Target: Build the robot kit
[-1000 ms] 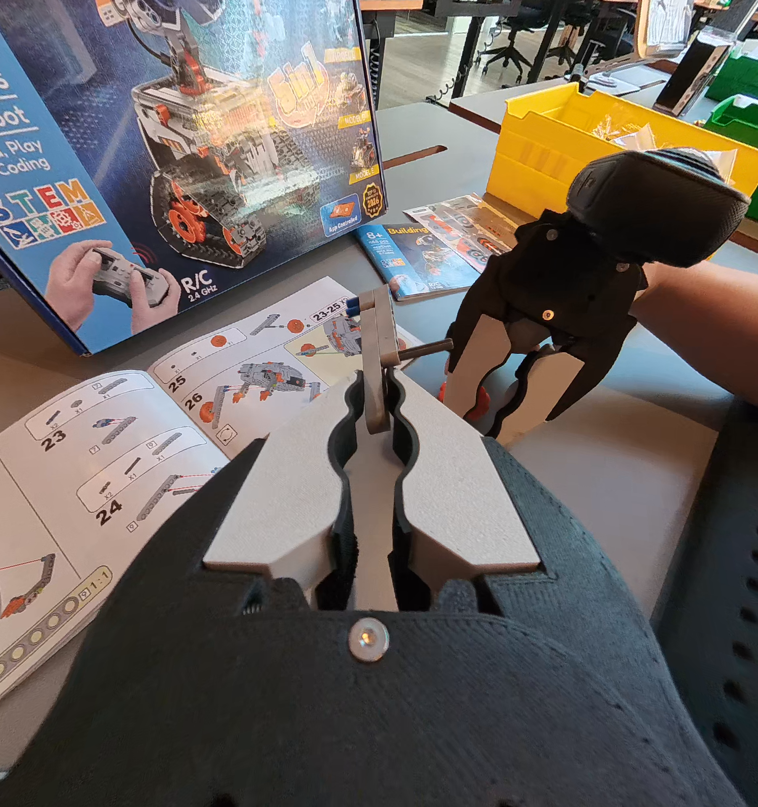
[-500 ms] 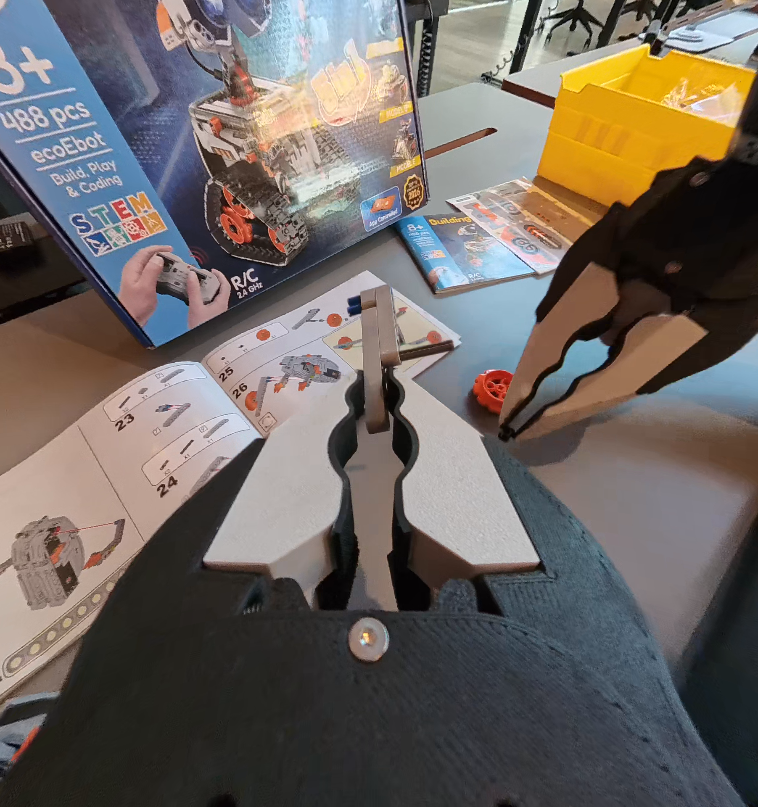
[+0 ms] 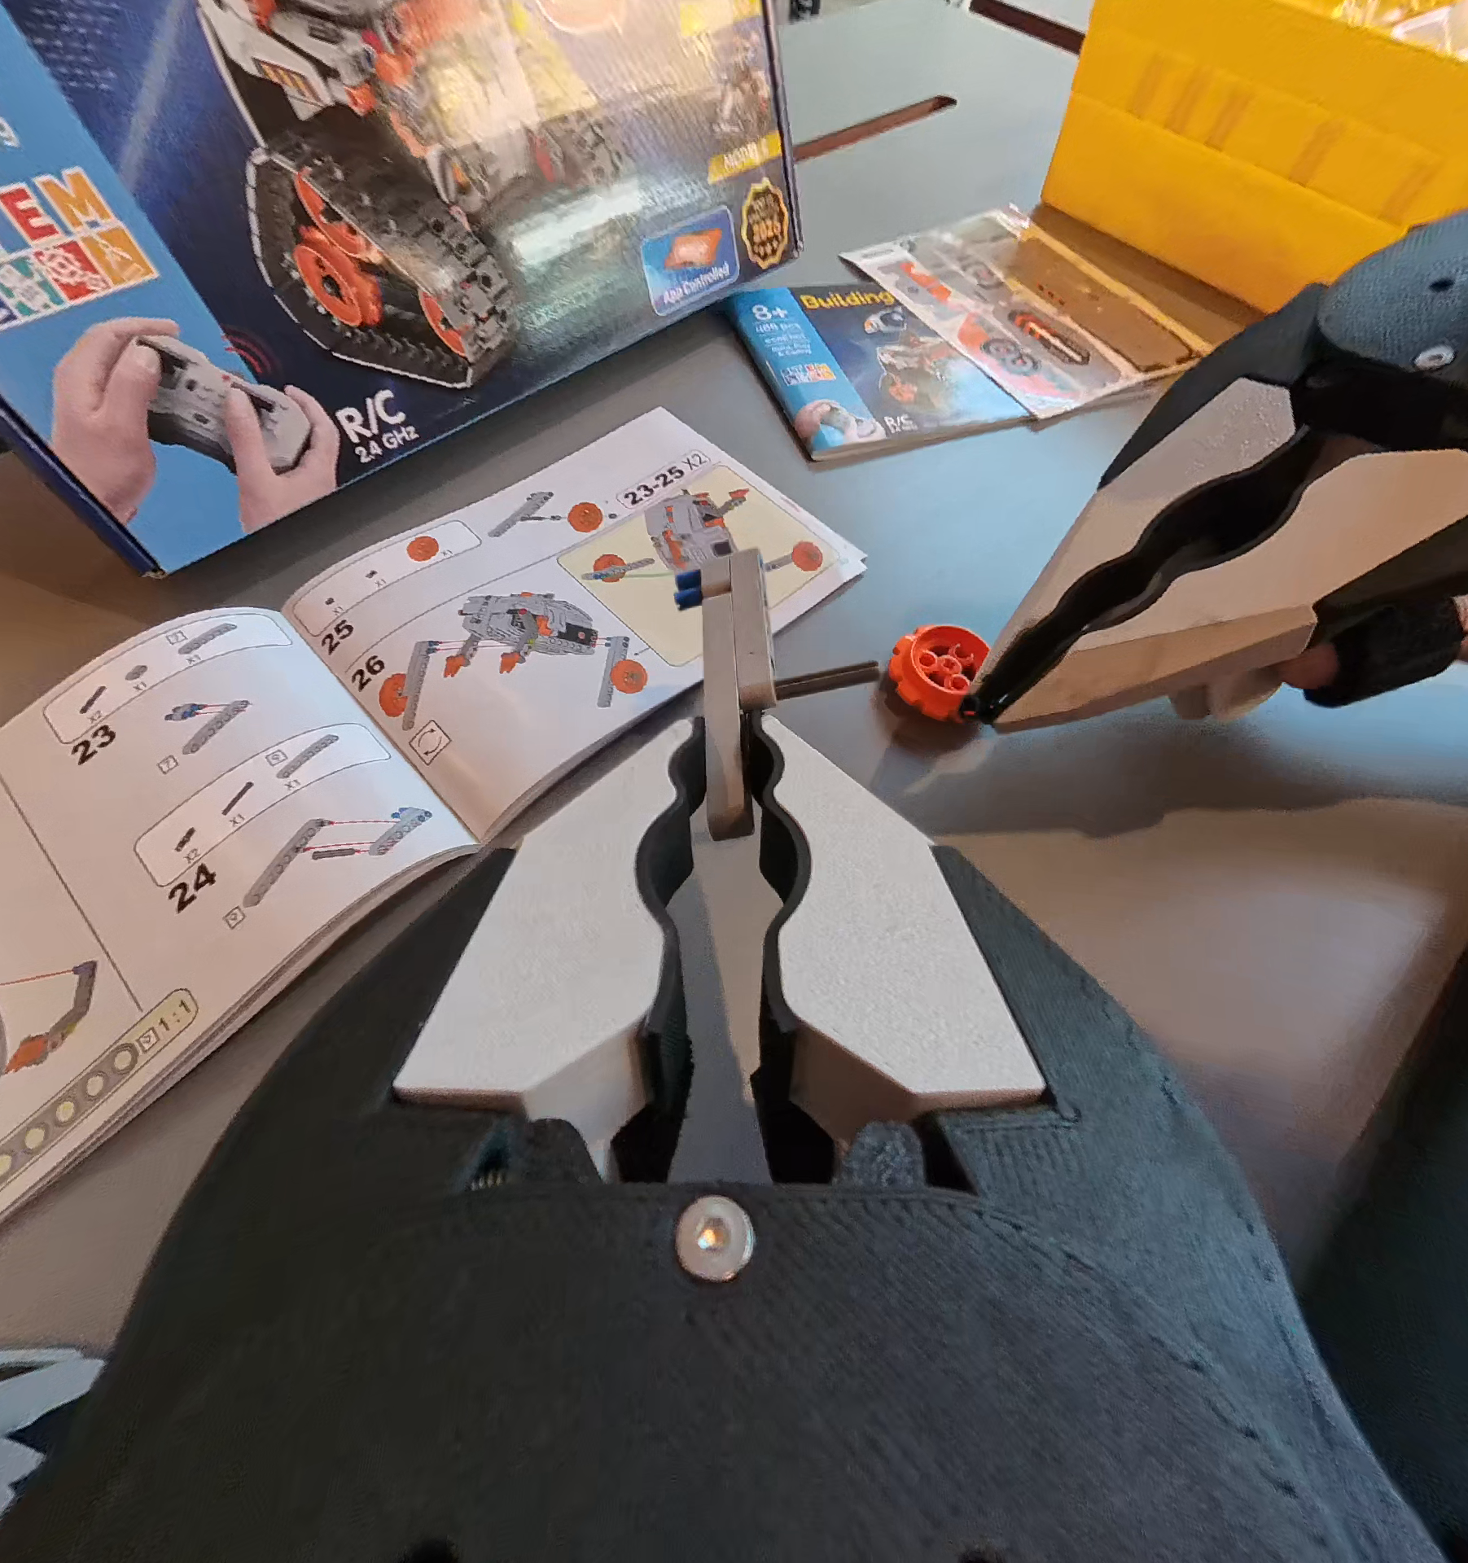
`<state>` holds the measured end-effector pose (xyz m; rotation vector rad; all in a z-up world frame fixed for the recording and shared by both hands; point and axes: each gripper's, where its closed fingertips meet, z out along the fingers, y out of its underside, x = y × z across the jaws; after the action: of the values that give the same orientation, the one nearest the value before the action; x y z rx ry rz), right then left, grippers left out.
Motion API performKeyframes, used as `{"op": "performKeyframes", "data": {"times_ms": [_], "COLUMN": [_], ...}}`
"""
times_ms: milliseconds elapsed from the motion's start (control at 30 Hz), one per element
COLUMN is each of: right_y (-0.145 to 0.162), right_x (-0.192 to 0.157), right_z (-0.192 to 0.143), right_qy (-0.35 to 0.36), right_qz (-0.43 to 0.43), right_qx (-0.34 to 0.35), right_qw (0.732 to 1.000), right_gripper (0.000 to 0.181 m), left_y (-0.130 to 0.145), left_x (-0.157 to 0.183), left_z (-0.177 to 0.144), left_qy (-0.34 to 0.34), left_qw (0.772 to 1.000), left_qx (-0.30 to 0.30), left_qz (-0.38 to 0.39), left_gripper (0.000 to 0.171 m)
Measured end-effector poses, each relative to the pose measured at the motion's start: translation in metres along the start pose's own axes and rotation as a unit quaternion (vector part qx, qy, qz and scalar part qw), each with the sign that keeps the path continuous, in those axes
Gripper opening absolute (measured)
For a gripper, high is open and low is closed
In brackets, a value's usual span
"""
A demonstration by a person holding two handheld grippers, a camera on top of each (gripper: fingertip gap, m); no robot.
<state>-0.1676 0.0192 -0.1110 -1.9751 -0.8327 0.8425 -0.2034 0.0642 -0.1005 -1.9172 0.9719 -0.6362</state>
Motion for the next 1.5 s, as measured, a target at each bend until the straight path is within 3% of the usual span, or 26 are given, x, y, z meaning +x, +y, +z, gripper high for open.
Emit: {"op": "performKeyframes", "data": {"times_ms": [267, 767, 1067, 1233, 1500], "right_y": [0.003, 0.001, -0.006, -0.009, -0.013], "right_x": [0.009, 0.025, 0.016, 0.021, 0.02], "right_z": [-0.003, -0.008, -0.008, -0.008, -0.005], "right_qy": [0.029, 0.051, 0.039, 0.077, 0.146], "right_qz": [-0.04, -0.042, -0.076, -0.115, -0.219], "right_qx": [-0.004, 0.011, 0.03, 0.034, 0.013], "right_qw": [0.999, 0.998, 0.996, 0.99, 0.965], "right_gripper": [0.005, 0.005, 0.005, 0.005, 0.004], "left_y": [0.008, 0.008, 0.002, 0.002, 0.004], "left_x": [0.005, -0.003, 0.006, 0.011, 0.005], "left_z": [0.008, 0.009, 0.01, 0.014, 0.019], "left_qy": [-0.005, 0.005, 0.027, 0.047, 0.02], "left_qw": [0.998, 1.0, 1.0, 0.999, 1.0], "left_qx": [-0.023, -0.013, 0.005, 0.002, 0.004], "left_qz": [0.054, -0.005, 0.003, -0.018, -0.006], "left_gripper": [0.007, 0.007, 0.007, 0.007, 0.007]}}
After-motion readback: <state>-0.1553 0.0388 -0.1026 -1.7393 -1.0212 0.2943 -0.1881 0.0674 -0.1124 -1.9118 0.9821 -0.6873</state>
